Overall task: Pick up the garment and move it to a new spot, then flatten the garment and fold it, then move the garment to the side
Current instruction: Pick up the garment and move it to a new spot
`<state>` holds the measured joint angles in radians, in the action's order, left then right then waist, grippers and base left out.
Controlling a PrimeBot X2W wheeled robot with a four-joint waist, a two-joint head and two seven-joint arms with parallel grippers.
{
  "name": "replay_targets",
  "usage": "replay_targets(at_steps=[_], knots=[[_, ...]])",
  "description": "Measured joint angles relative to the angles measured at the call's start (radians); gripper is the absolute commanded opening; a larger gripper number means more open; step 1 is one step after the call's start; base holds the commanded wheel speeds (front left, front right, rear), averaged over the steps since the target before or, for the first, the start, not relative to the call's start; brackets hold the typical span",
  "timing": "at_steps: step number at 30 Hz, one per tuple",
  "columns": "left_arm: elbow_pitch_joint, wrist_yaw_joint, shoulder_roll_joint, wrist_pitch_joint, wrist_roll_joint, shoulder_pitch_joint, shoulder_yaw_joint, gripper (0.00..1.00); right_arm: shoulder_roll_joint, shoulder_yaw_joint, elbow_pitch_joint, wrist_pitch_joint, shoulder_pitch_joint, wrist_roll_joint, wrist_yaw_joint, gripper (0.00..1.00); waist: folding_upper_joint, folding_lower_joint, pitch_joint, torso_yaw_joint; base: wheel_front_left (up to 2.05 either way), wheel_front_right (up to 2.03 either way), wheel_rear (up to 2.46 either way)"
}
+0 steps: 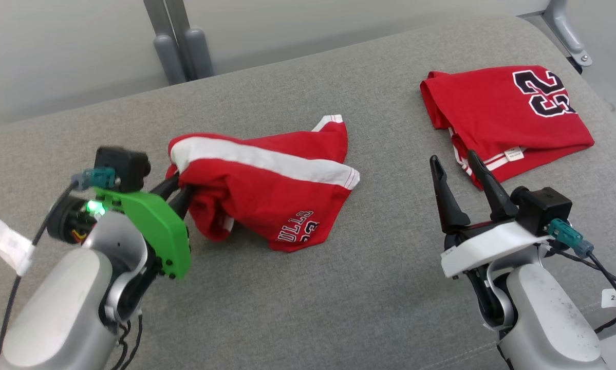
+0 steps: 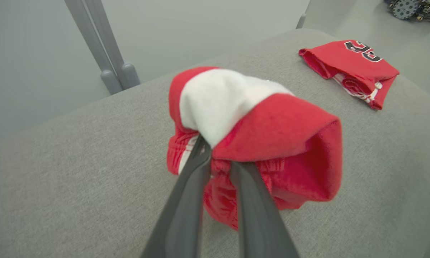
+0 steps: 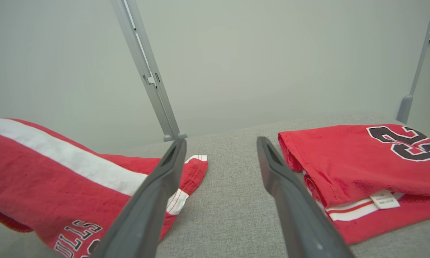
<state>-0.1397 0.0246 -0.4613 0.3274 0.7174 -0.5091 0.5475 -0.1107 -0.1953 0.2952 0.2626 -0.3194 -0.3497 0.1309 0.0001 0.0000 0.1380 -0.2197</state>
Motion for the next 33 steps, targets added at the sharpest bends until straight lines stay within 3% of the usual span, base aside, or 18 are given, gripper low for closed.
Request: replay_targets(at_steps=[9,10,12,22,26,33], knots=[[-0.236,-0.015,0.052,-0.202,-0.021,0.136,0.005,0.00,-0.018,0.033,-0.009,0.000,0.002,0.002,0.000,1.00,0.0000,0.0000,0.016,0.005,0.00,0.00,0.00],[-0.258,-0.014,0.056,-0.216,-0.029,0.139,0.012,0.23,-0.021,0.034,-0.009,0.000,0.003,0.004,0.000,1.00,0.0000,0.0000,0.016,0.011,0.00,0.00,0.00],[-0.291,-0.007,0.065,-0.232,-0.042,0.141,0.027,1.00,-0.024,0.036,-0.008,0.000,0.006,0.008,0.000,1.00,0.0000,0.0000,0.015,0.022,0.00,0.00,0.00],[-0.314,-0.009,0.084,-0.357,-0.094,0.123,0.038,1.00,-0.036,0.034,-0.005,0.000,0.021,0.015,0.000,1.00,0.0000,0.0000,-0.004,0.084,0.00,0.00,0.00],[-0.252,-0.037,0.051,-0.386,-0.096,0.131,0.013,1.00,-0.040,0.034,-0.006,0.000,0.026,0.015,0.000,1.00,0.0000,0.0000,-0.017,0.104,0.00,0.00,0.00],[-0.099,-0.142,-0.015,-0.478,-0.098,0.216,-0.077,1.00,-0.044,0.040,-0.014,0.000,0.042,0.015,0.000,1.00,0.0000,0.0000,-0.038,0.124,0.00,0.00,0.00]])
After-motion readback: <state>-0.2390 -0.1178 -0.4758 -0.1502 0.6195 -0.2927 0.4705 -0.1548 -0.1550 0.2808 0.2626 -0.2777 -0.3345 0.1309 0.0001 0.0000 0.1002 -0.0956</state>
